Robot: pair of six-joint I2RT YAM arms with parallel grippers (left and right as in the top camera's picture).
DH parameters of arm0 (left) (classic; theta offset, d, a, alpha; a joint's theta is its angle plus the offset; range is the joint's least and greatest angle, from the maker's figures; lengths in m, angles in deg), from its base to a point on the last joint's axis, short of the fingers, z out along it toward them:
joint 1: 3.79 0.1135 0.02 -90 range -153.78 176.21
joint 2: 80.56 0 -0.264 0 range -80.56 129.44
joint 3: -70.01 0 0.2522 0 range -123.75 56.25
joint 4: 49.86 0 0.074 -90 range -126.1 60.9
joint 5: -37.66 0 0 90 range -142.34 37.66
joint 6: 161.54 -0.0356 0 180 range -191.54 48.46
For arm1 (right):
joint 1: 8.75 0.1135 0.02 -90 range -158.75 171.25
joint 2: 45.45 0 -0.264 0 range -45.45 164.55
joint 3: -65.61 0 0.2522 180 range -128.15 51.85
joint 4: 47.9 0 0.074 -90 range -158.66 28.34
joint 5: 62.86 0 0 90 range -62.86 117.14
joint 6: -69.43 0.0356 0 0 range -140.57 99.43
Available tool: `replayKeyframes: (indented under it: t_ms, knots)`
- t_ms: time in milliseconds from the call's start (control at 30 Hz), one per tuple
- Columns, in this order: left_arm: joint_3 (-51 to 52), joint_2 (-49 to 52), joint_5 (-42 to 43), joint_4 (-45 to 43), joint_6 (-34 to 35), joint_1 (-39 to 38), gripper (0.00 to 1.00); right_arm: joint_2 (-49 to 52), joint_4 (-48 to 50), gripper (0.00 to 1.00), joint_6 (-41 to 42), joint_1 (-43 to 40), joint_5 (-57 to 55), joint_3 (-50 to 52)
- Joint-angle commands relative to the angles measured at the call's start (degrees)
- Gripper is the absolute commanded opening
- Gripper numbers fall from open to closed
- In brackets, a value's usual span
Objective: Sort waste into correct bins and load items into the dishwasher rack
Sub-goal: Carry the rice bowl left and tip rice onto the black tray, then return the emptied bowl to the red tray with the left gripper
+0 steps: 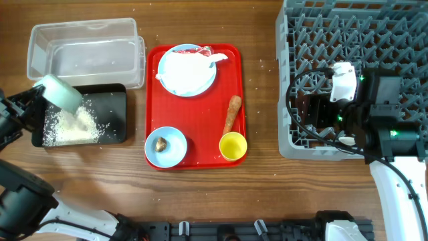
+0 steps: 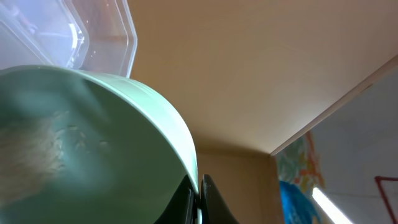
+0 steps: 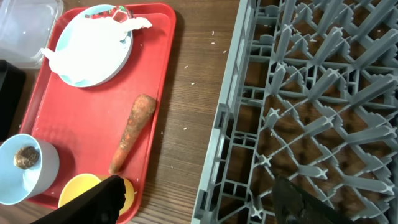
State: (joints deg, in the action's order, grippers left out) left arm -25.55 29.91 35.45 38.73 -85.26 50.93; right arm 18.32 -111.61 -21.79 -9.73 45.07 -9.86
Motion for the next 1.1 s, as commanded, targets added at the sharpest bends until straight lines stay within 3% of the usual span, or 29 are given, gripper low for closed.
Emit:
replayKeyframes:
  t_ms: [0, 467, 700, 900, 1067]
  knots:
    - [0.3, 0.5, 2.6, 0.9, 0.9, 1.1, 0.04, 0.4, -0.1, 0.78, -0.1, -0.2, -0.3, -1.4]
    - [0.3, 0.4, 2.6, 2.5, 1.1, 1.1, 0.04, 0.4, -0.2, 0.78, -0.1, -0.2, -0.3, -1.4]
    - [-0.2, -5.0, 0.5, 4.0, -4.0, -2.3, 0.04, 0.4, -0.2, 0.78, -0.1, -0.2, -0.4, -1.4]
    - [-5.4, -14.0, -16.3, 2.8, -2.4, -11.5, 0.04, 0.4, 0.2, 0.78, -0.1, -0.2, -0.3, -1.4]
    - [-6.7, -23.1, -38.6, -7.7, 15.3, -25.8, 0.04, 0.4, -0.1, 0.78, -0.2, -0.2, -0.3, -1.4]
